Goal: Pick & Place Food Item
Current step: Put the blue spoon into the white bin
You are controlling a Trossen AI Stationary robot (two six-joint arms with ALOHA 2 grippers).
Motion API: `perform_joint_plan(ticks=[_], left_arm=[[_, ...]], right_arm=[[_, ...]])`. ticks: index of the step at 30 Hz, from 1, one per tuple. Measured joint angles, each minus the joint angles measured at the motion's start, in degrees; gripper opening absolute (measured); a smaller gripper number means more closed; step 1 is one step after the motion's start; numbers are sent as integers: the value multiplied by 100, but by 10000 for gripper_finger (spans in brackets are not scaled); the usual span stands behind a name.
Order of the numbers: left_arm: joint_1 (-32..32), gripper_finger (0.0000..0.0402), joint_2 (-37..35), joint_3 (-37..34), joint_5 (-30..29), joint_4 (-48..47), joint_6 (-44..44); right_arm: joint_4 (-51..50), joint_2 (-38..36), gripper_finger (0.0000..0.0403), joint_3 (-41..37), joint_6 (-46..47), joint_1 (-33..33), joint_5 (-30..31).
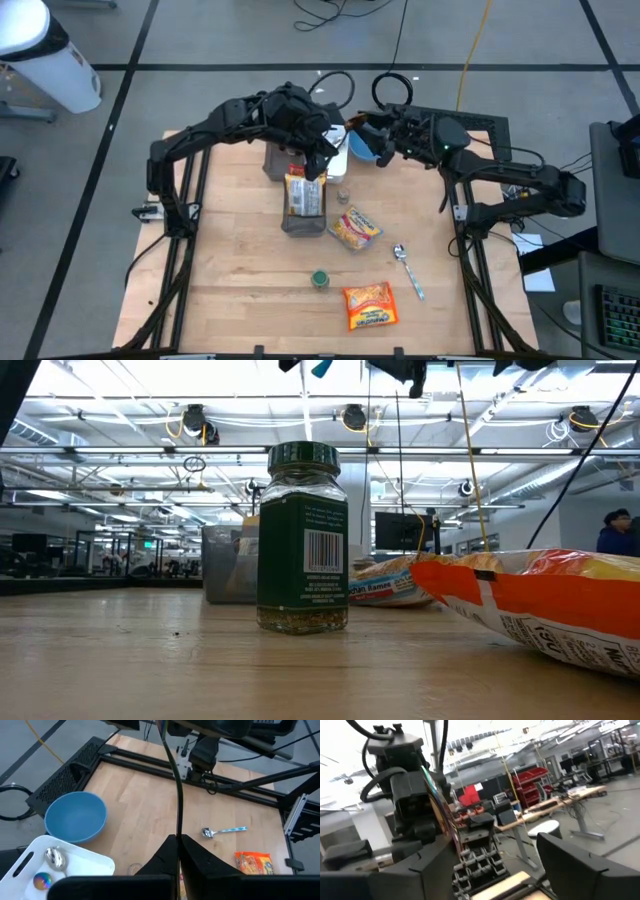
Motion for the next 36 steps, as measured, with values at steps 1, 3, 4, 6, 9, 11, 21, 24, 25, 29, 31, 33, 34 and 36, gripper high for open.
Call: perform_joint_plan(ticks=[1,3,4,6,9,11,21,24,25,29,31,33,34,36], left_arm=[[31,9,-16,0,3,6,16],[128,8,-86,0,9,-61,55],[171,6,-108,0,12,-78,106],[275,5,-164,7,11,-85,141],[467,10,-189,5,17,-287,200],[617,7,-189,4,28,-392,242],[1362,6,240,2,501,-538,120],[1484,11,528,2,614,-532,79],[1509,10,650,2,679,-533,76],[1568,6,1196,-2,805,-558,68],[1587,10,1423,-4,806,-571,28],[1631,9,1613,-2,799,-573,-17],[1641,6,1712,-2,755,-569,-53],[1689,5,1875,-2,566,-569,-149]], right_arm=[[-86,-47,278,0,-26,-27,1],[-264,-146,282,0,-123,-73,13],[-387,-208,283,0,-162,-100,23],[-646,-326,282,0,-268,-139,27],[-1179,-507,278,0,-430,-181,33],[-1537,-604,275,-1,-479,-189,45],[-562,-1113,270,-1461,326,-187,45],[-13,-1200,269,-1940,676,-187,51],[106,-1215,269,-2056,788,-187,53],[277,-1282,269,-2353,1050,-187,64],[284,-1305,269,-2426,1099,-185,55],[271,-1321,269,-2441,1091,-185,51],[285,-1323,269,-2441,1077,-185,51],[298,-1324,269,-2441,1070,-185,51]])
